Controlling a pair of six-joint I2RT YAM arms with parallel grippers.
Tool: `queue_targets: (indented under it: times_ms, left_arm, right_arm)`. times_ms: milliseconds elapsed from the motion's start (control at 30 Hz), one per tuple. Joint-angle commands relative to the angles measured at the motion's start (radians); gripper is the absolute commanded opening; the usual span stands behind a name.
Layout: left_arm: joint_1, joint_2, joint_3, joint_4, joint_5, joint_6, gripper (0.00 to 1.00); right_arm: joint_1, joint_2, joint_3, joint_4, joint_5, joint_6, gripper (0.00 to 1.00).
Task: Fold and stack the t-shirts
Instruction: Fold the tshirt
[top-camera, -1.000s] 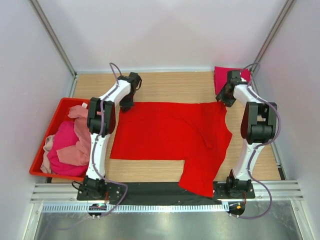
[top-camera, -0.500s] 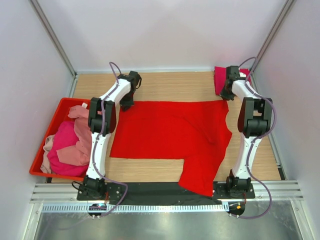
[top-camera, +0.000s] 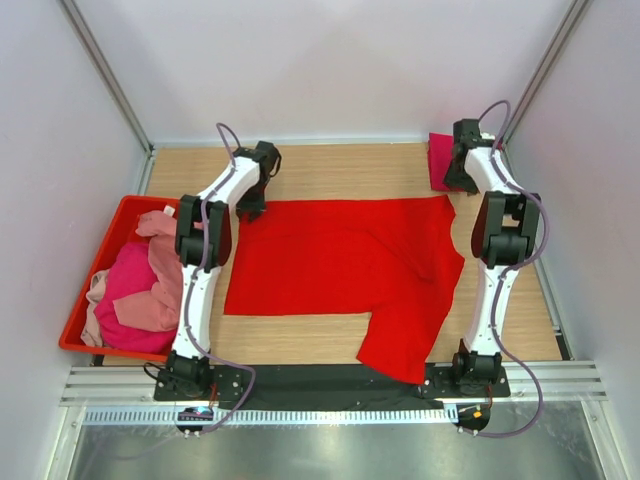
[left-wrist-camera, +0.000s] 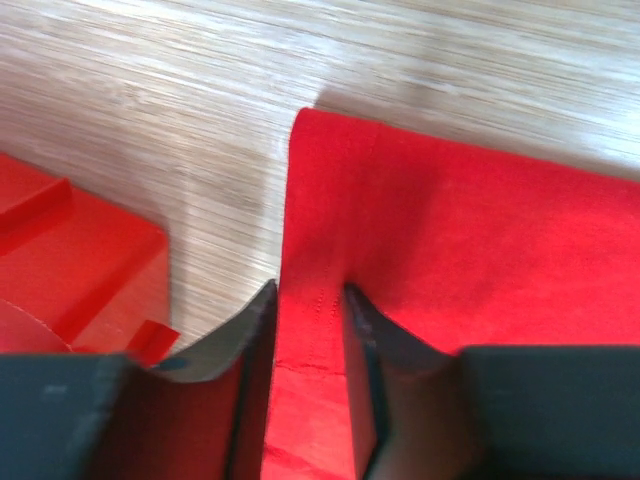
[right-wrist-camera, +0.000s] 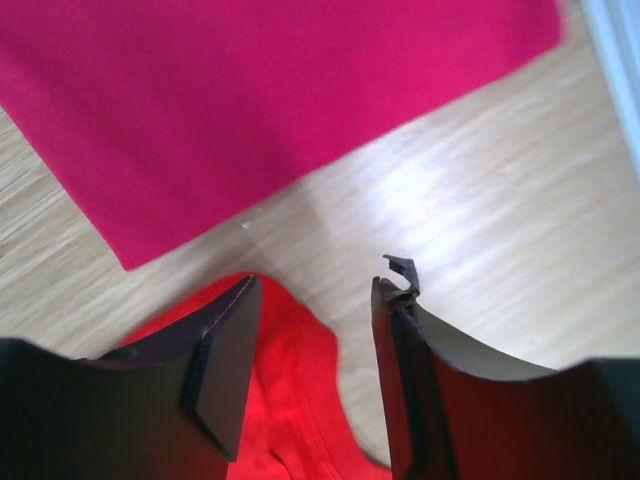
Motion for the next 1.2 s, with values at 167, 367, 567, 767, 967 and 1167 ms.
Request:
queue_targets:
  times_ms: [167,367,567,767,967,1167]
  left_arm:
    - [-0.015,-0.183,-0.022,-0.001,0.070,-0.026,0.41]
    - [-0.084,-0.329,-0.163,0.021,0.143,-0.044,0.41]
    - [-0.132,-0.435,-0.356,0.084,0.222,-0.061,0.40]
    - [-0.133,-0.458,-0.442,0.114,0.263,-0.092,0.36]
    - [-0.141,-0.495,-0.487,0.127,0.280,-0.112,0.36]
    - [-0.147,-0.530,-0.522,0.125,0.271,-0.119,0.36]
  right_arm:
    - [0.096,-0.349,-0.141,-0.240,0.061,-0.001,0.56]
    - [0.343,-0.565,-0.455,-0.188,-0.114,0.018,0.49]
    - [0.419,-0.716,-0.733,-0.050,-0.217,0.073,0.46]
    - [0.420,-0.753,-0.826,-0.036,-0.224,0.015,0.48]
    - [0.417,-0.651,-0.810,-0.032,-0.212,-0.034,0.51]
    - [0.408,-0.592,-0.804,0.020,-0.085,-0.018,0.49]
